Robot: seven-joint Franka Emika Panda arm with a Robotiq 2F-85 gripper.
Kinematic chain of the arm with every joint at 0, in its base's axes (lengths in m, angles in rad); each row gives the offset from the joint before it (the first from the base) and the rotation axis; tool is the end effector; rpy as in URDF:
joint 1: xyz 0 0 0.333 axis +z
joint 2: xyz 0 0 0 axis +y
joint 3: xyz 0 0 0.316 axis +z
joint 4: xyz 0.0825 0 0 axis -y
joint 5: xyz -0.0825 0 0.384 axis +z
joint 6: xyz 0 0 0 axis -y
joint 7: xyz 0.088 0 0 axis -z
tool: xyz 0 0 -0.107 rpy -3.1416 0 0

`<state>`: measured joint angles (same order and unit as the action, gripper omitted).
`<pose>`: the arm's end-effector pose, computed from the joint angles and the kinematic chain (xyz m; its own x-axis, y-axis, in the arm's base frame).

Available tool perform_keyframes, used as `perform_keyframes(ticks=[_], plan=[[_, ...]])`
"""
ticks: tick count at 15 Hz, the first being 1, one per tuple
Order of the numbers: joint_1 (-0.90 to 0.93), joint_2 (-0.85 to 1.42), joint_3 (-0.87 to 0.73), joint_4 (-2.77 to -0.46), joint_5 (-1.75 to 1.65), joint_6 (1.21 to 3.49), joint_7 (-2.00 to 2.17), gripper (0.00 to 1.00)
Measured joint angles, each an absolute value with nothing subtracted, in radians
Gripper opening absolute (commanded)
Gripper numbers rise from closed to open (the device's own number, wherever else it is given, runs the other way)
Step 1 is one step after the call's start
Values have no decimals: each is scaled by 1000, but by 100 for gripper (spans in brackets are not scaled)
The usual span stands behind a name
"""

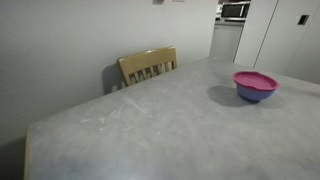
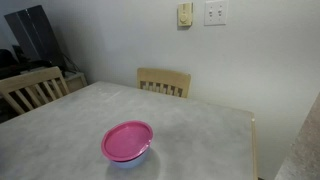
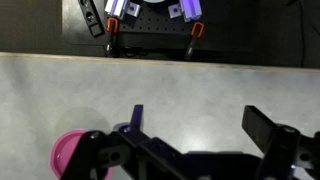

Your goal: Take the pink lid on top of the blue bowl and place it on the table

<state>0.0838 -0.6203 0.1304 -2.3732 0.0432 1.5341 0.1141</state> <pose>0.3298 0.0831 0.5240 0.9749 0.0564 -0.2152 0.0705 -0.9958 0.0581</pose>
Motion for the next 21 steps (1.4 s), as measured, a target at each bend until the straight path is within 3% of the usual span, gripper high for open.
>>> perform_keyframes(ticks=[7, 16, 21], plan=[[83, -623, 122, -2390, -22, 1642, 96, 100], [38, -629, -20, -2650, -166, 2168, 13, 100], [35, -630, -38, -2674, -166, 2196, 7, 100]])
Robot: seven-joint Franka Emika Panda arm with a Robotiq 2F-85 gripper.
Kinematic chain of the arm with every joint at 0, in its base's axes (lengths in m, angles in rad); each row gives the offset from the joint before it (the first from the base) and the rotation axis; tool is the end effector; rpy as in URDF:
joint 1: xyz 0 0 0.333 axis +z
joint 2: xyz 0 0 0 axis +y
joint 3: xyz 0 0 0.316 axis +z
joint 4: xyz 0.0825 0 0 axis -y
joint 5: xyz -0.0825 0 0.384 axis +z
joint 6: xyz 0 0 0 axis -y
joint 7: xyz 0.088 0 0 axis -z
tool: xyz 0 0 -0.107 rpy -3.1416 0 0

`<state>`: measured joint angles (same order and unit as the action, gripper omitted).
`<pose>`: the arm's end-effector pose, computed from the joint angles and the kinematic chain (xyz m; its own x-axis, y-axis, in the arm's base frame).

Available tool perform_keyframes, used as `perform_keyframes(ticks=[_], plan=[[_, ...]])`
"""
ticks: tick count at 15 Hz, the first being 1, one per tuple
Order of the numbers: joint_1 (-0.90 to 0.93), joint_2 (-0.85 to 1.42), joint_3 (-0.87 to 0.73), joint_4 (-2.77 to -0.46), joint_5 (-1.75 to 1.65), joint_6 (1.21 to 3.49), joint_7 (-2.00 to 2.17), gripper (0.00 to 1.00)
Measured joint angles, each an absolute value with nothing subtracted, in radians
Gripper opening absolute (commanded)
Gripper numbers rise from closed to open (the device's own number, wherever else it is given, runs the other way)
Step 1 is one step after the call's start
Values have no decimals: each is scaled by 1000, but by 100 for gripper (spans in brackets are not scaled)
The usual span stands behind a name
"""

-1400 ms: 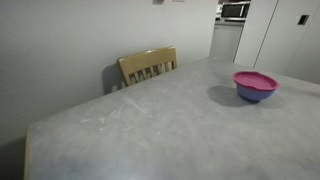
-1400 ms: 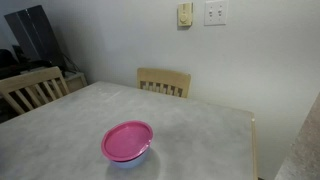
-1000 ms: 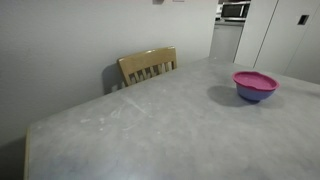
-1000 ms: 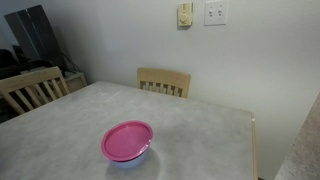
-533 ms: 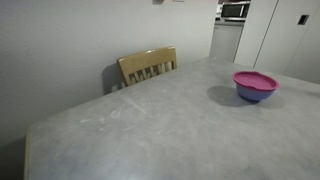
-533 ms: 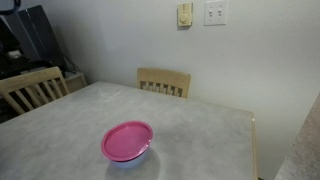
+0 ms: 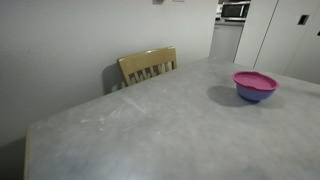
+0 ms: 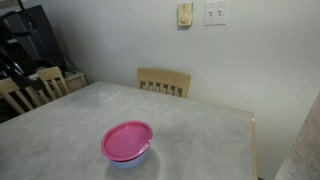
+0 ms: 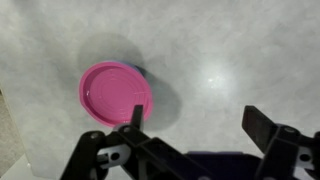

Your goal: Take the pink lid on top of the blue bowl and place it on the table

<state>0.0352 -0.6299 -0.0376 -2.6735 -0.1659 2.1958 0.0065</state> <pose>0.3635 -0.0065 0.4433 0.9849 0.0917 0.1470 0.0736 -0.9895 0.1242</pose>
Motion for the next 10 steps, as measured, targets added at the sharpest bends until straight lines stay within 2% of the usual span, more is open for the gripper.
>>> perform_keyframes(ticks=[4, 10], plan=[[11, -592, -62, -2673, -171, 2201, -35, 100], [-33, -463, -249, -2673, -172, 2335, -397, 100]])
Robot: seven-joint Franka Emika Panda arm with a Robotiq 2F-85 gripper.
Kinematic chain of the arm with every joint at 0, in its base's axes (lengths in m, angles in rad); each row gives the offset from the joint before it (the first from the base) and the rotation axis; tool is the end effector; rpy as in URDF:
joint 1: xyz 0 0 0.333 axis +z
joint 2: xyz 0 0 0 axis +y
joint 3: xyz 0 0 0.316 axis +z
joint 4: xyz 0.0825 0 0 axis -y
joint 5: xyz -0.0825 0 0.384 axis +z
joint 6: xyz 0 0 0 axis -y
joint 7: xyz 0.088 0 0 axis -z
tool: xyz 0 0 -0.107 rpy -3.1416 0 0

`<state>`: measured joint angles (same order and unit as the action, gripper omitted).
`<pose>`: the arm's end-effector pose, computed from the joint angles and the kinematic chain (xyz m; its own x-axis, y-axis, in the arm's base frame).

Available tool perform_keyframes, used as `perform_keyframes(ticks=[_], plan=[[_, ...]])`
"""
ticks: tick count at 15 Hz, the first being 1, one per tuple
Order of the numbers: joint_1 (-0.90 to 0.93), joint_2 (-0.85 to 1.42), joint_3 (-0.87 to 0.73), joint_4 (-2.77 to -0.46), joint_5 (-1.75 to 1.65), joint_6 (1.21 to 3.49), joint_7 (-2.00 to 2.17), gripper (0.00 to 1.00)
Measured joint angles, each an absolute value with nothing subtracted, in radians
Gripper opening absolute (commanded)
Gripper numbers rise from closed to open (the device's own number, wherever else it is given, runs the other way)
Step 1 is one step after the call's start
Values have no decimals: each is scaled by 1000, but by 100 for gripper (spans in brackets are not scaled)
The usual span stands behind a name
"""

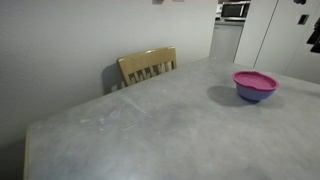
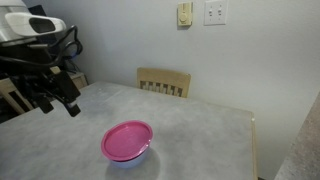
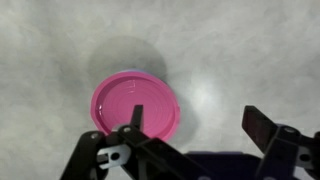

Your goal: Take the pink lid on top of the blue bowl and place it on the table

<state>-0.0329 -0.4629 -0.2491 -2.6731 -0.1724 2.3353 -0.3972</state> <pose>0.3765 -0.1082 0.3891 0.9644 0.2461 0.0972 0.2400 -0.9682 0.0701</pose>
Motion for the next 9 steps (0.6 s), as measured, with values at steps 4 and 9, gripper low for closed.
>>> perform_keyframes(ticks=[4, 9], plan=[[-28, -365, -316, -2660, -163, 2458, -620, 100], [-27, -224, -294, -2611, -168, 2551, -696, 100]])
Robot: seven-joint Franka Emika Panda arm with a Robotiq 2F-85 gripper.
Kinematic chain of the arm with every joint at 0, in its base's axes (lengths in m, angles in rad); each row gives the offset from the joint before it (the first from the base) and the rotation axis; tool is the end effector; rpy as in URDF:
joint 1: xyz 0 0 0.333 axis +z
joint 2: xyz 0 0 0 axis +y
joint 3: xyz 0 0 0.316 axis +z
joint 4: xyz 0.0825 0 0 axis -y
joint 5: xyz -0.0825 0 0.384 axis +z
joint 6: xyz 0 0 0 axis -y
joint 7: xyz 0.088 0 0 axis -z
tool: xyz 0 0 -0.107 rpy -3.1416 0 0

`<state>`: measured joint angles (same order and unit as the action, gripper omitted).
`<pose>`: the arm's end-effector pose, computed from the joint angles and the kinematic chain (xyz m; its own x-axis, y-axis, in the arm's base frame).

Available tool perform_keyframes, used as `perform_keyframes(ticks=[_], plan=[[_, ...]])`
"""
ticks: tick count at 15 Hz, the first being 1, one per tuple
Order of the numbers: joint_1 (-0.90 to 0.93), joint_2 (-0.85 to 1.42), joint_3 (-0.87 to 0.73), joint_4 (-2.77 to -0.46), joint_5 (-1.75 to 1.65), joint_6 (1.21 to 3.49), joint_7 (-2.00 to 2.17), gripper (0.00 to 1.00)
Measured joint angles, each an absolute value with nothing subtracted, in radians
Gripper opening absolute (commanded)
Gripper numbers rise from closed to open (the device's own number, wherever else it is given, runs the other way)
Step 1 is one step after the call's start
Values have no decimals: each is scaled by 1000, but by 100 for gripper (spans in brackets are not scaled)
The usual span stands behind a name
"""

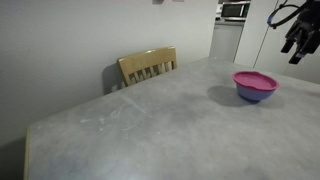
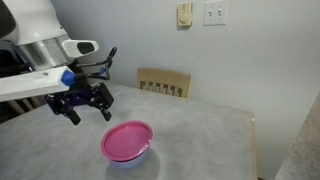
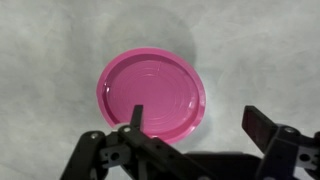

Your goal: Take the pink lid on top of the blue bowl and place it on the table

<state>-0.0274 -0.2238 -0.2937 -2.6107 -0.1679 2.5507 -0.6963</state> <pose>0.4168 -0.1336 0.3409 0.8669 0.4909 0.0867 0.4777 -0.8677 0.1373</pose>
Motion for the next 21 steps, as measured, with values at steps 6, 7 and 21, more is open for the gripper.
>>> perform_keyframes(ticks=[6, 7, 21], plan=[[-36, -189, -271, -2590, -155, 2541, -657, 100], [-37, -188, -266, -2590, -138, 2528, -620, 100], [-42, 50, -174, -2498, -87, 2574, -282, 100]])
